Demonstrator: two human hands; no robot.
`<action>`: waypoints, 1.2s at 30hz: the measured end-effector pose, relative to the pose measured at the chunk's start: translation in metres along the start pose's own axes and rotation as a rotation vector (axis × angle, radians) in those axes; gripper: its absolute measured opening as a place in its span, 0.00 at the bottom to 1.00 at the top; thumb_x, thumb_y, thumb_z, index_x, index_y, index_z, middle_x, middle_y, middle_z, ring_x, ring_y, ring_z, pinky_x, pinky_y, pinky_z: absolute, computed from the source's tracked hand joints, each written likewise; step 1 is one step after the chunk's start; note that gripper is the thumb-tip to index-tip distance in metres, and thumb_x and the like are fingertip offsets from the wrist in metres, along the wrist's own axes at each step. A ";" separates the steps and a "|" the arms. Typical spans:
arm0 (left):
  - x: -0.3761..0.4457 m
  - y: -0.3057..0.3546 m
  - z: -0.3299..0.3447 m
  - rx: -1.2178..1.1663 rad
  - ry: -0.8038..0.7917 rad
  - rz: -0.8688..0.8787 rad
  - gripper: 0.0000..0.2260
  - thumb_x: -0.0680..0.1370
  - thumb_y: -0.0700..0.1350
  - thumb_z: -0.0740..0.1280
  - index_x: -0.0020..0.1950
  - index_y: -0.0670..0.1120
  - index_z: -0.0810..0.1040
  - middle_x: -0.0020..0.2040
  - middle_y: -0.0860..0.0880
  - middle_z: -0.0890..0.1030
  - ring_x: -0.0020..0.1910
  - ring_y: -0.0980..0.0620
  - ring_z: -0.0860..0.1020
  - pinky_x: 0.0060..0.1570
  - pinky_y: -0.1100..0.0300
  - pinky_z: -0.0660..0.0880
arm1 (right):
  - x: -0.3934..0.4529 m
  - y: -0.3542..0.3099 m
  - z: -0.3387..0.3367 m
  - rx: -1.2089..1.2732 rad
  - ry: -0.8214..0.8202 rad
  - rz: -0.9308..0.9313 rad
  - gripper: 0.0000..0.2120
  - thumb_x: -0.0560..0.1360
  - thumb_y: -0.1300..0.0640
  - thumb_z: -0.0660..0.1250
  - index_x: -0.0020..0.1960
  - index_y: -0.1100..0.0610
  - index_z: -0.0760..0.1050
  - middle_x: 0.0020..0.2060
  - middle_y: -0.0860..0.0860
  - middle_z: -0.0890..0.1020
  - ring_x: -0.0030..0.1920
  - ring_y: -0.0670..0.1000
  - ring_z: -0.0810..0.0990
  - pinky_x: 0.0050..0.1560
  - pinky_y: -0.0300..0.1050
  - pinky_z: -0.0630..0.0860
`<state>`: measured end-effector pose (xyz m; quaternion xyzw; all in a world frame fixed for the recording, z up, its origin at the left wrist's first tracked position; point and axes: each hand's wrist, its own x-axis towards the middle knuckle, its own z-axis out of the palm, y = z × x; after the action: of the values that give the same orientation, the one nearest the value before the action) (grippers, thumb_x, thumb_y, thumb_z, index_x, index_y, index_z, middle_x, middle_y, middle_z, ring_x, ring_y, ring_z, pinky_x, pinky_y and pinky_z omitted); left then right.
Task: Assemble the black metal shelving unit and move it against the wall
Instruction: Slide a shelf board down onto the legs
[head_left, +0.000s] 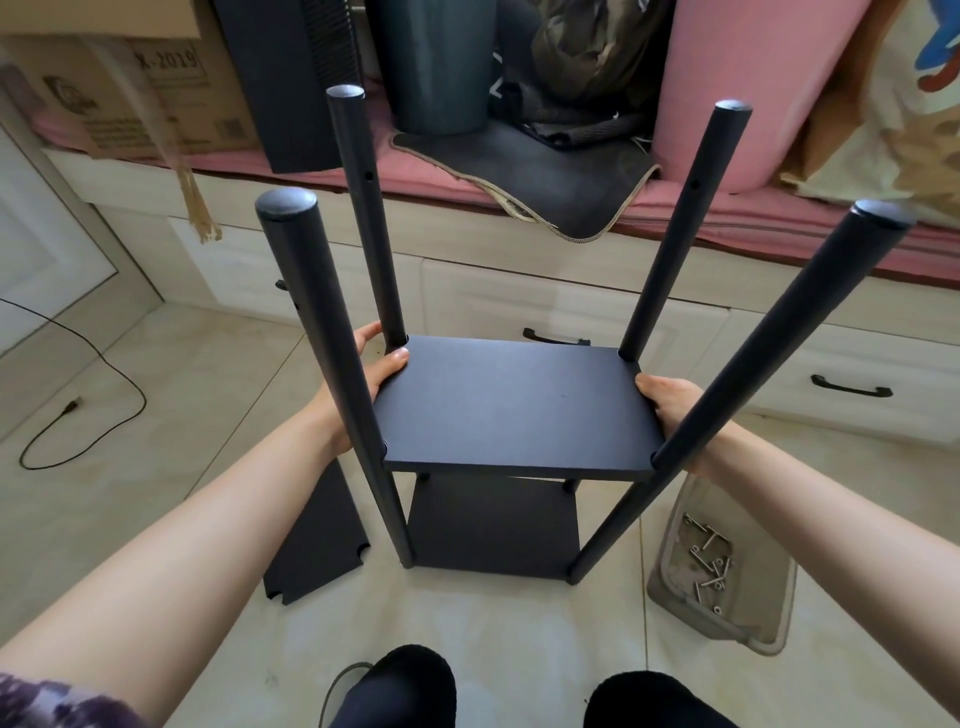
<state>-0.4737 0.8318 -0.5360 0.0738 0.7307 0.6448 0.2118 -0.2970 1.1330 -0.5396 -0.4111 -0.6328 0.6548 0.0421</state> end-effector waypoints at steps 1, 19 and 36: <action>0.000 -0.001 0.000 0.000 -0.003 0.002 0.19 0.80 0.51 0.69 0.69 0.61 0.68 0.56 0.49 0.80 0.48 0.49 0.82 0.29 0.64 0.78 | 0.001 0.001 0.000 0.007 -0.004 -0.001 0.15 0.84 0.49 0.57 0.50 0.58 0.75 0.39 0.54 0.83 0.28 0.48 0.84 0.24 0.40 0.76; 0.002 -0.014 0.003 0.035 0.023 0.055 0.22 0.80 0.50 0.69 0.71 0.60 0.66 0.60 0.49 0.78 0.52 0.46 0.81 0.40 0.56 0.79 | 0.006 0.017 -0.010 0.125 -0.208 -0.068 0.10 0.80 0.52 0.66 0.58 0.55 0.76 0.42 0.51 0.87 0.42 0.52 0.87 0.34 0.43 0.81; -0.036 0.006 -0.026 0.312 -0.124 -0.028 0.24 0.79 0.53 0.69 0.74 0.54 0.69 0.64 0.52 0.76 0.59 0.48 0.78 0.52 0.52 0.81 | -0.016 0.027 -0.010 0.288 -0.252 0.013 0.26 0.66 0.45 0.73 0.57 0.60 0.76 0.44 0.56 0.87 0.42 0.56 0.87 0.34 0.46 0.81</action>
<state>-0.4531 0.7953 -0.5204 0.1352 0.8084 0.5149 0.2513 -0.2676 1.1266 -0.5541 -0.3196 -0.5303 0.7851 0.0167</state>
